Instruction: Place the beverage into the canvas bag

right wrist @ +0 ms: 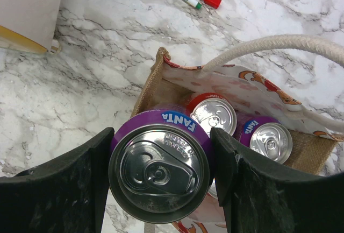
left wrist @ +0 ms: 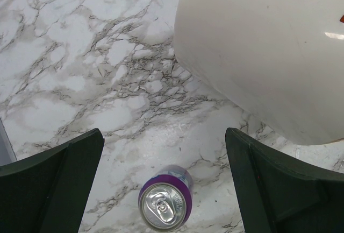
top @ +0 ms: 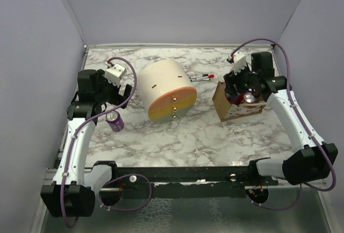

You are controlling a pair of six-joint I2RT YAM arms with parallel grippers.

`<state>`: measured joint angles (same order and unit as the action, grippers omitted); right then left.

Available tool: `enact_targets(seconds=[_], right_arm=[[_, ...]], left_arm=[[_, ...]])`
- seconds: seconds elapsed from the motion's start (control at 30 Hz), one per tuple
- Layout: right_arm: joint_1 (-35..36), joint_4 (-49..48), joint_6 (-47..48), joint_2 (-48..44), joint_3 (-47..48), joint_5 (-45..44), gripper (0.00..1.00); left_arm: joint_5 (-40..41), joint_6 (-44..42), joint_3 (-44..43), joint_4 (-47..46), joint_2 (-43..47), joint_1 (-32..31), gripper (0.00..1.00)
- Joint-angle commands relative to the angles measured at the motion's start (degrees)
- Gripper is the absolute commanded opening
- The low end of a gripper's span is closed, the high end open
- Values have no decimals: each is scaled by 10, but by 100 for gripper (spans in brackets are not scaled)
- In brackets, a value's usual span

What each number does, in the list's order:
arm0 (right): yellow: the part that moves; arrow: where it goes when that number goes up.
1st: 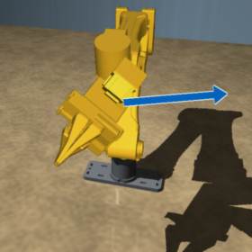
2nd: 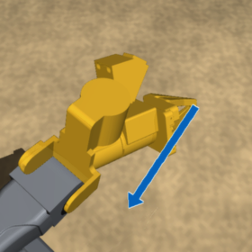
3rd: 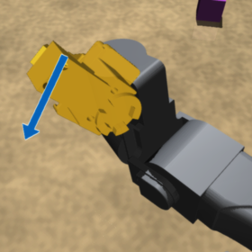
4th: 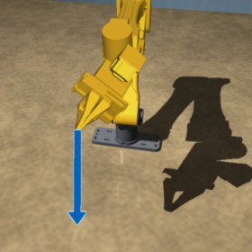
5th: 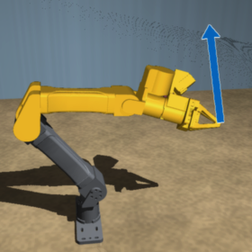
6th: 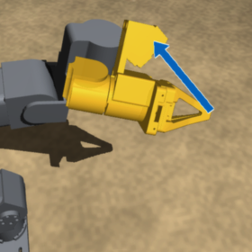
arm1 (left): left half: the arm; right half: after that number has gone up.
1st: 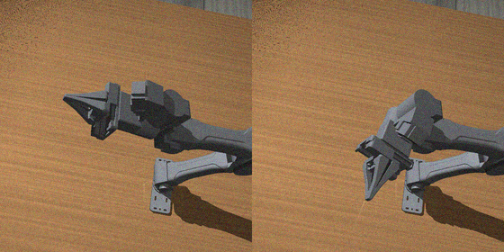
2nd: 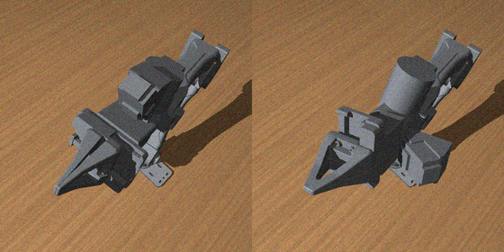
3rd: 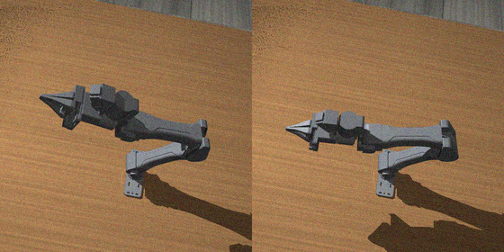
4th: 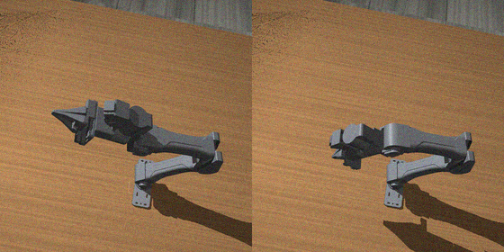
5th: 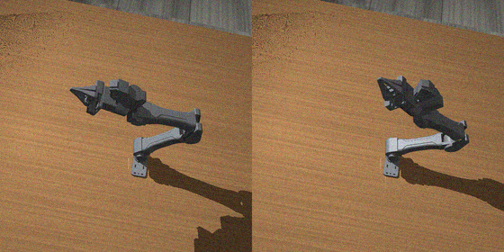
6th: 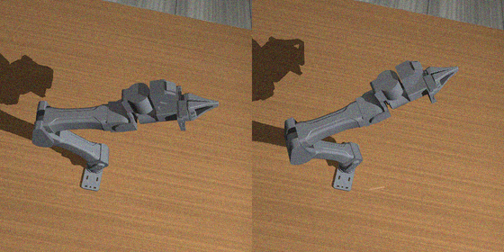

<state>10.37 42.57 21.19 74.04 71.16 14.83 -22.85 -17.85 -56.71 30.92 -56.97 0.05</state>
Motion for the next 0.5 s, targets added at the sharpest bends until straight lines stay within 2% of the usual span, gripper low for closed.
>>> enact_targets(seconds=[0.0,0.47], right_arm=[[-4,-27,-14,1,32,72,12],[-6,-45,-13,49,35,80,11]], left_arm=[[-18,3,2,-13,4,3,99],[-25,4,-1,-11,-5,3,99]])
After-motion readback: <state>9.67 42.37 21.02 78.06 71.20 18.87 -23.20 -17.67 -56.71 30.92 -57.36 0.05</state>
